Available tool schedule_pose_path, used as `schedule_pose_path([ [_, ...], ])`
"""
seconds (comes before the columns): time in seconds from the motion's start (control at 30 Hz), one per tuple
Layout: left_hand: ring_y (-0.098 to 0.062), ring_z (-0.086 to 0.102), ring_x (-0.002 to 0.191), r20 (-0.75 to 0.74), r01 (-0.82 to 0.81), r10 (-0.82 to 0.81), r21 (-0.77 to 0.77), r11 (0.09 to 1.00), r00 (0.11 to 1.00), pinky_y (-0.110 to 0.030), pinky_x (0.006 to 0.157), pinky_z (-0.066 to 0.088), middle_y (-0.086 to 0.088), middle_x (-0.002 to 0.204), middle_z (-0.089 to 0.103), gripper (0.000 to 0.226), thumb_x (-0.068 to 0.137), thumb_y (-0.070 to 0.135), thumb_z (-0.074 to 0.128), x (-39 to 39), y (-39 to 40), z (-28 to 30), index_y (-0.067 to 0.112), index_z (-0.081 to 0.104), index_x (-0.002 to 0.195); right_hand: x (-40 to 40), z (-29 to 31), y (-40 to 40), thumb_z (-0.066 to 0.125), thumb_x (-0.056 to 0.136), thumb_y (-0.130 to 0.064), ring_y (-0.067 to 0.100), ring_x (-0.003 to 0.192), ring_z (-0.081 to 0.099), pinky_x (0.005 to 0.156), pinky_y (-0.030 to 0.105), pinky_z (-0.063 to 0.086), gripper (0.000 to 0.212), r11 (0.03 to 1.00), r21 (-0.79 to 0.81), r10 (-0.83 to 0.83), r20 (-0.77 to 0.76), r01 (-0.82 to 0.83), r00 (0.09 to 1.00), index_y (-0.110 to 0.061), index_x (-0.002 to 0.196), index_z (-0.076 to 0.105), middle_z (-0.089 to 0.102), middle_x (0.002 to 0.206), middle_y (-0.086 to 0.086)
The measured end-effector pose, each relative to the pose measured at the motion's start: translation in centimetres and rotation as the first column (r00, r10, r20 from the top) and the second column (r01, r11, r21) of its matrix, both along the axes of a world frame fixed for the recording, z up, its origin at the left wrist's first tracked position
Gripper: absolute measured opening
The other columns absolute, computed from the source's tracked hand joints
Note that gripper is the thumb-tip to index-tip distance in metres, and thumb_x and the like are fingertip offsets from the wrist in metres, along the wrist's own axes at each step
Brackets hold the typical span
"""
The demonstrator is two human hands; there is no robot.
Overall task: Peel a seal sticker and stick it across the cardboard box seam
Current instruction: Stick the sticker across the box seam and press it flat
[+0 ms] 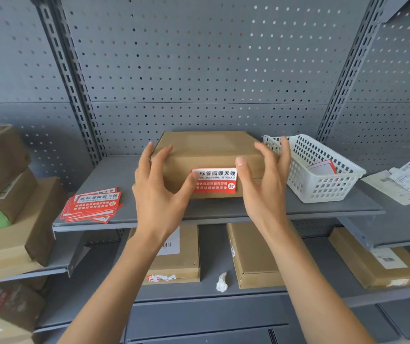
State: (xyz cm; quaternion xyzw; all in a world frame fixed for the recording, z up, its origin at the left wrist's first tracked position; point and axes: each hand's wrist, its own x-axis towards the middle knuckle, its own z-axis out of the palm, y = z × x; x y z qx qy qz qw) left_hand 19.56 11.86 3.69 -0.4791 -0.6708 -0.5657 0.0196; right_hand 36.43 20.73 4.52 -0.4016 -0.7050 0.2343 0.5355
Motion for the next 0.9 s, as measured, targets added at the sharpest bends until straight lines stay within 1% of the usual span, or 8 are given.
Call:
schedule_pose_path([
  [0.1,-0.014,0.036,0.143,-0.036,-0.016,0.016,-0.007,1.0,0.999,-0.045,0.118,0.033,0.005,0.162,0.034,0.06,0.088,0.062,0.057,-0.4,0.3,3.0,0.035,0.052,0.142,0.0,2.8,-0.1,0.051,0.093,-0.062,0.01,0.154,0.014,0.12,0.039,0.024,0.054,0.999,0.012,-0.048,0.061,0.047,0.997,-0.029,0.135,0.055,0.001,0.17,-0.008],
  [0.17,-0.017,0.041,0.142,-0.036,-0.032,0.032,-0.021,0.999,0.999,-0.047,0.116,0.037,0.005,0.159,0.038,0.061,0.087,0.069,0.049,-0.6,0.7,4.9,0.036,0.056,0.137,-0.2,4.6,-0.1,0.047,0.092,-0.067,0.016,0.153,0.02,0.118,0.048,0.027,0.057,0.994,0.028,-0.107,0.121,0.104,0.987,-0.029,0.133,0.055,0.004,0.17,-0.008],
  [0.23,-0.02,0.047,0.135,-0.045,-0.066,0.065,-0.029,0.997,0.997,-0.049,0.109,0.043,0.005,0.153,0.045,0.061,0.086,0.074,0.044,-0.8,1.3,6.5,0.037,0.06,0.131,-0.7,6.0,0.1,0.043,0.089,-0.073,0.02,0.151,0.026,0.117,0.052,0.028,0.062,0.988,0.045,-0.153,0.152,0.148,0.976,-0.029,0.132,0.055,0.009,0.17,-0.006],
  [0.33,-0.022,0.056,0.121,-0.054,-0.119,0.117,-0.045,0.992,0.992,-0.05,0.099,0.05,0.008,0.139,0.053,0.061,0.083,0.079,0.043,-0.7,1.9,7.7,0.036,0.061,0.123,-1.3,7.1,0.4,0.037,0.085,-0.079,0.025,0.146,0.031,0.113,0.051,0.031,0.072,0.977,0.068,-0.213,0.194,0.204,0.958,-0.025,0.13,0.057,0.023,0.166,-0.004],
  [0.4,-0.021,0.057,0.118,-0.047,-0.152,0.149,-0.05,0.987,0.988,-0.05,0.097,0.05,0.009,0.134,0.054,0.063,0.08,0.082,0.044,-0.6,2.2,8.0,0.036,0.061,0.12,-1.7,7.3,0.4,0.036,0.082,-0.081,0.027,0.142,0.036,0.11,0.051,0.035,0.077,0.966,0.089,-0.256,0.203,0.243,0.945,-0.024,0.128,0.057,0.034,0.159,-0.004],
  [0.5,-0.021,0.057,0.118,-0.063,-0.193,0.19,-0.044,0.98,0.98,-0.051,0.095,0.05,0.009,0.131,0.055,0.066,0.078,0.085,0.047,-0.3,2.5,8.0,0.035,0.061,0.118,-2.3,7.3,0.4,0.039,0.08,-0.082,0.028,0.134,0.042,0.103,0.051,0.04,0.075,0.948,0.105,-0.317,0.207,0.301,0.926,-0.024,0.123,0.057,0.043,0.147,-0.005],
  [0.63,-0.022,0.058,0.115,-0.058,-0.217,0.215,-0.038,0.975,0.975,-0.051,0.094,0.05,0.008,0.128,0.056,0.064,0.077,0.084,0.051,-0.2,2.7,7.9,0.034,0.063,0.114,-2.6,7.2,0.3,0.042,0.08,-0.082,0.028,0.126,0.044,0.097,0.049,0.041,0.07,0.933,0.117,-0.359,0.222,0.34,0.907,-0.025,0.119,0.056,0.046,0.136,-0.005],
  [0.9,-0.025,0.061,0.111,-0.071,-0.224,0.222,-0.019,0.974,0.973,-0.052,0.093,0.051,0.005,0.127,0.057,0.055,0.082,0.077,0.052,-0.4,2.6,7.4,0.034,0.064,0.115,-2.7,6.6,0.1,0.048,0.082,-0.076,0.03,0.123,0.045,0.091,0.045,0.038,0.061,0.922,0.138,-0.386,0.249,0.362,0.888,-0.026,0.116,0.054,0.045,0.134,-0.003],
])
